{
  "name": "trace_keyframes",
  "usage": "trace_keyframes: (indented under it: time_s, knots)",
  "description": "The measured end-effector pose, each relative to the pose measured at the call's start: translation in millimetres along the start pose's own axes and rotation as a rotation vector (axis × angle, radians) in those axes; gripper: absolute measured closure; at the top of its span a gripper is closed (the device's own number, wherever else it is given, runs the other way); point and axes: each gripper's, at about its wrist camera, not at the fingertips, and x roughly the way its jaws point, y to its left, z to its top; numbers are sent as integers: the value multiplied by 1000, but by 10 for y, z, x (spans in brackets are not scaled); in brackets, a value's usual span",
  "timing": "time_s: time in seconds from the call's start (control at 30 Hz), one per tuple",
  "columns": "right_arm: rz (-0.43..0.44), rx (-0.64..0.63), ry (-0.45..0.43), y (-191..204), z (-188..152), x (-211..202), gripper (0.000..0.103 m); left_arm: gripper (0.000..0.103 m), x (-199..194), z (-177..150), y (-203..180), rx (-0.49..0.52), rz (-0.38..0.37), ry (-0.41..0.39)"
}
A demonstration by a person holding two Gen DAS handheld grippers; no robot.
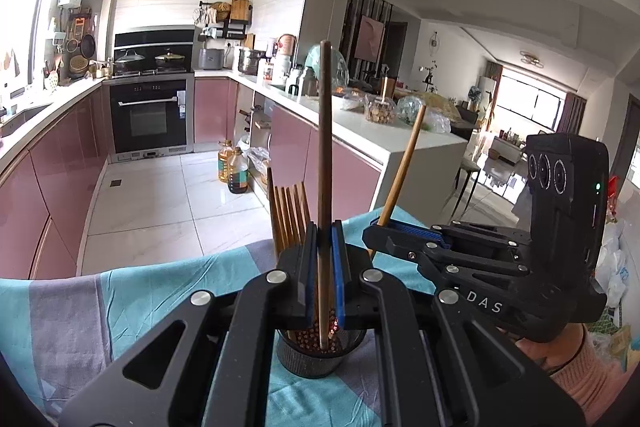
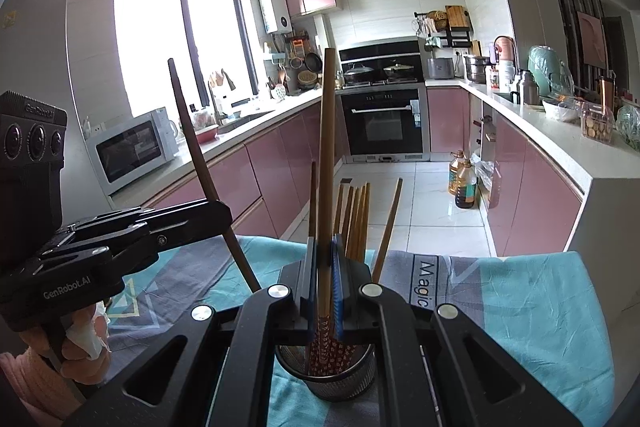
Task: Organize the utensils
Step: 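Lower the left tool's chopstick into the cup while the right tool lowers its own, then open both tools and pull them back from the mesh cup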
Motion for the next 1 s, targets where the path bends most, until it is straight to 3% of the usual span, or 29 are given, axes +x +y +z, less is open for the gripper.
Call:
trace_keyframes:
  time_s: [0.33, 0.5, 0.7, 0.77, 0.9, 0.97, 1.0]
  knots:
    - [-14, 2, 138, -32, -214, 403, 97, 95, 386, -263, -19, 6, 7, 165]
    - [-27, 12, 193, -55, -297, 512, 95, 95, 489, -312, -17, 17, -3, 205]
    - [-31, 46, 176, -91, -328, 454, 87, 83, 538, -380, 69, -1, 16, 222]
    - [-26, 53, 169, -94, -342, 413, 83, 83, 523, -418, 103, -14, 13, 228]
    - [-18, 55, 144, -35, -399, 284, 64, 76, 415, -481, 233, -36, 15, 211]
    - [-17, 46, 132, 18, -428, 239, 58, 67, 275, -540, 318, -66, 24, 181]
    - [-19, 39, 124, 58, -454, 205, 49, 58, 215, -561, 356, -75, 34, 164]
